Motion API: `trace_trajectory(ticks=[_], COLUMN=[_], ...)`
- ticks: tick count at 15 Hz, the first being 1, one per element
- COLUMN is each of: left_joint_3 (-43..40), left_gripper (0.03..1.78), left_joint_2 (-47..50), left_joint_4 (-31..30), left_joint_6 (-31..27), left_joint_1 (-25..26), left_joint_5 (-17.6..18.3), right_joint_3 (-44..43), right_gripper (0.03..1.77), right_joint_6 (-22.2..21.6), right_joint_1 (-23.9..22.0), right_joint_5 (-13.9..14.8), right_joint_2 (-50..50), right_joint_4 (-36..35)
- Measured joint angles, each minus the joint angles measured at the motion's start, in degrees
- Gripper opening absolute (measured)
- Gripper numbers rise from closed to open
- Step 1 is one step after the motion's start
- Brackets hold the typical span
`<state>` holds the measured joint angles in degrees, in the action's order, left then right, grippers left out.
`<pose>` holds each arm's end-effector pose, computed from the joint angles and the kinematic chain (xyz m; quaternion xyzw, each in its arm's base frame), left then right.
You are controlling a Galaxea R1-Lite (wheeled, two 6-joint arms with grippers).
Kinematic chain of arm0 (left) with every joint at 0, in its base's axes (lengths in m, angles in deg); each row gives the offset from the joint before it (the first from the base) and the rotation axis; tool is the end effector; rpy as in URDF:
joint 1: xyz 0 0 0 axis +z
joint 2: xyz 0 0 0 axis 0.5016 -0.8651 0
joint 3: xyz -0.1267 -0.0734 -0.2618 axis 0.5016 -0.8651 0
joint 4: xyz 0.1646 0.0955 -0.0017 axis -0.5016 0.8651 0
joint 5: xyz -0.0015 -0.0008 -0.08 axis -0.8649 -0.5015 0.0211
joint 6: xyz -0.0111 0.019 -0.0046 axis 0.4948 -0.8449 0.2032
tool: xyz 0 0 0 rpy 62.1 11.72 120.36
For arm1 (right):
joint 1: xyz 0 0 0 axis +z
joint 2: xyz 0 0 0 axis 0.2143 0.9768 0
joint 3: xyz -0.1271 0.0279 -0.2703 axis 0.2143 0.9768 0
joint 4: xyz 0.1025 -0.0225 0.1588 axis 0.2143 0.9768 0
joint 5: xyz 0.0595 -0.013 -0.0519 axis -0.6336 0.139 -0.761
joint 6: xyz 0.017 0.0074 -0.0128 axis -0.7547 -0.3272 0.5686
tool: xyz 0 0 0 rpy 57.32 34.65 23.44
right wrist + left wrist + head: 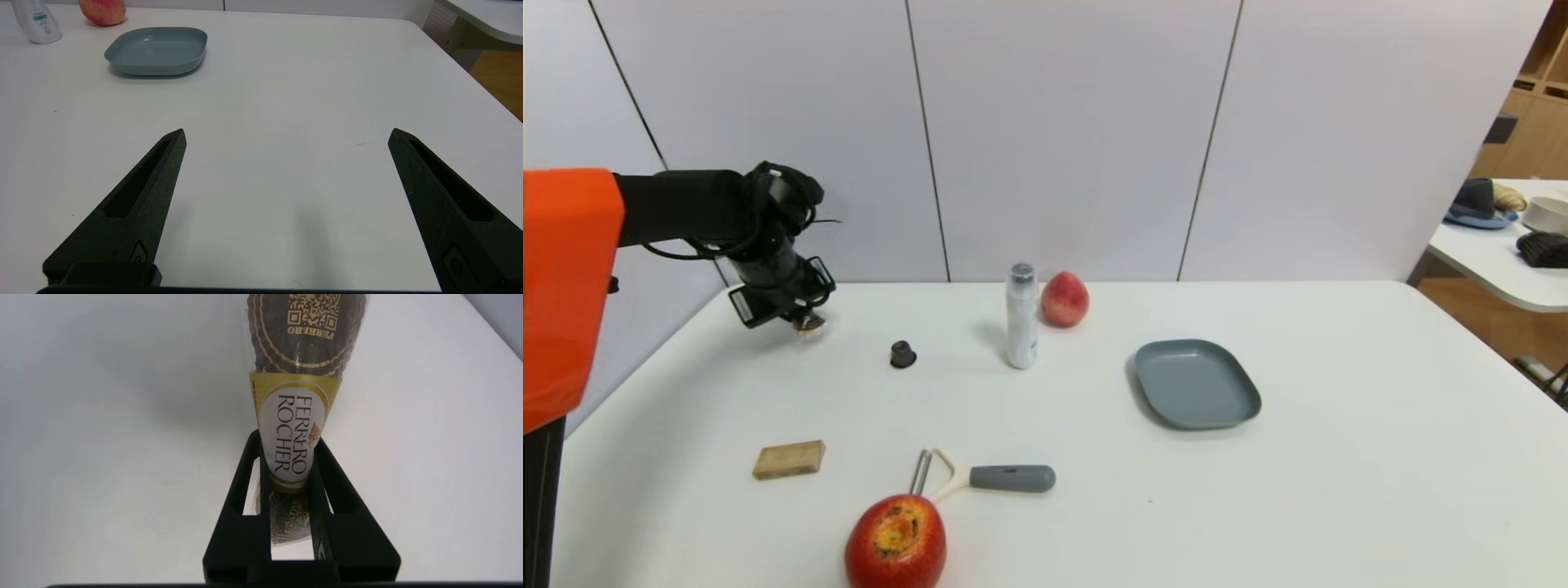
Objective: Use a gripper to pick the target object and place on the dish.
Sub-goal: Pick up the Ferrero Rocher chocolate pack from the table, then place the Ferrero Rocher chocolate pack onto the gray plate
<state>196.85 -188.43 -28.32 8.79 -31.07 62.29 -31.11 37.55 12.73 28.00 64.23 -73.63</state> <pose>0.4308 -0.0009 0.1810 -0.2227 0.3903 0.2570 0.8556 -0.0228 0.0002 0.0755 -0.0222 -0.0008 0.0099 0.9997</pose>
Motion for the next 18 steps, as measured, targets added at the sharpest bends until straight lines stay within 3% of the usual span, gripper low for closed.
trace_trajectory(ticks=[6,11,14,18], left_joint_3=[-0.1,0.1,0.1,0.1], left_gripper=[0.29,0.28,0.28,0.28], left_joint_2=[4.8,5.5,5.0,3.7], left_joint_4=[0.7,-1.8,-4.4,-10.1], left_joint_6=[-23.2,-39.7,-45.1,-47.7], left_joint_1=[-0.9,-6.7,-11.2,-17.6], left_joint_5=[6.5,18.8,23.7,27.1], right_joint_3=[0.0,0.0,0.0,0.0], right_gripper=[1.71,1.71,1.71,1.71], right_joint_6=[0.0,0.0,0.0,0.0], right_joint_1=[0.0,0.0,0.0,0.0], right_joint_5=[0.0,0.0,0.0,0.0], right_joint_2=[0.0,0.0,0.0,0.0], right_joint_4=[0.0,0.0,0.0,0.0])
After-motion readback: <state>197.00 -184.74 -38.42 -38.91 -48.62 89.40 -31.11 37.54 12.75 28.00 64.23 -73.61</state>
